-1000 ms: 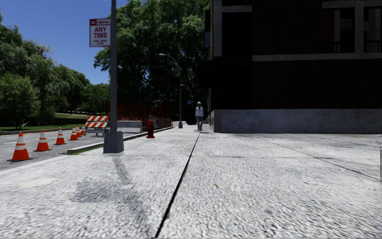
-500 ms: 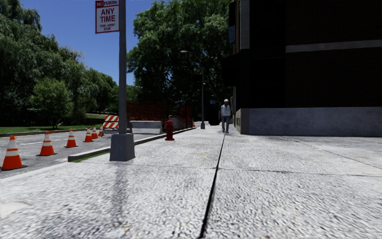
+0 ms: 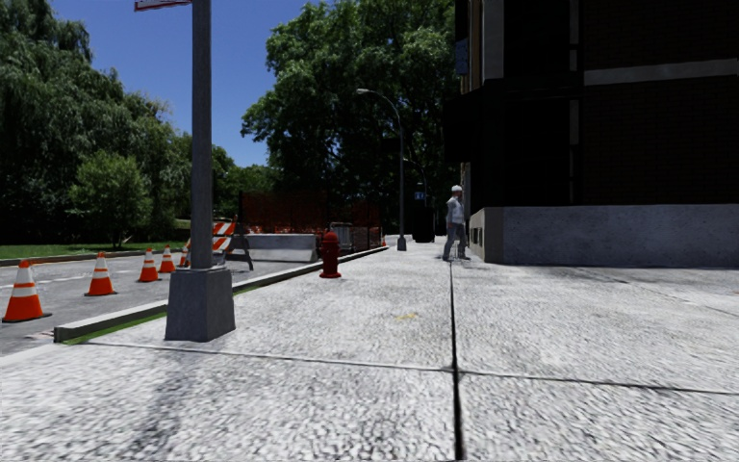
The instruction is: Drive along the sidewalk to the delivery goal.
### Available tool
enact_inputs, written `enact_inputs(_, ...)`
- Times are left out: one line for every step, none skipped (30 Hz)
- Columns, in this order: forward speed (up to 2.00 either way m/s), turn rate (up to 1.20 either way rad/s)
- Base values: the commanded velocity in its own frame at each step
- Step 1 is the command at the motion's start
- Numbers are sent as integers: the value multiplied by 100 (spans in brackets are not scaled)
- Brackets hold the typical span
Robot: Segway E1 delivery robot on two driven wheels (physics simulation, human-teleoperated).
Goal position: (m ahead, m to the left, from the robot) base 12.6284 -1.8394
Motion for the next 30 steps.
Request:
enact_inputs(200, 0)
enact_inputs(200, 0)
enact_inputs(200, 0)
enact_inputs(200, 0)
enact_inputs(200, 0)
enact_inputs(200, 0)
enact_inputs(200, 0)
enact_inputs(200, 0)
enact_inputs(200, 0)
enact_inputs(200, 0)
enact_inputs(200, 0)
enact_inputs(200, 0)
enact_inputs(200, 0)
enact_inputs(200, 0)
enact_inputs(200, 0)
enact_inputs(200, -5)
enact_inputs(200, -15)
enact_inputs(200, -15)
enact_inputs(200, -28)
enact_inputs(200, -36)
enact_inputs(200, -39)
enact_inputs(200, -40)
enact_inputs(200, -40)
enact_inputs(200, -40)
enact_inputs(200, -40)
enact_inputs(200, -38)
enact_inputs(200, -38)
enact_inputs(200, 0)
enact_inputs(200, 0)
enact_inputs(200, 0)
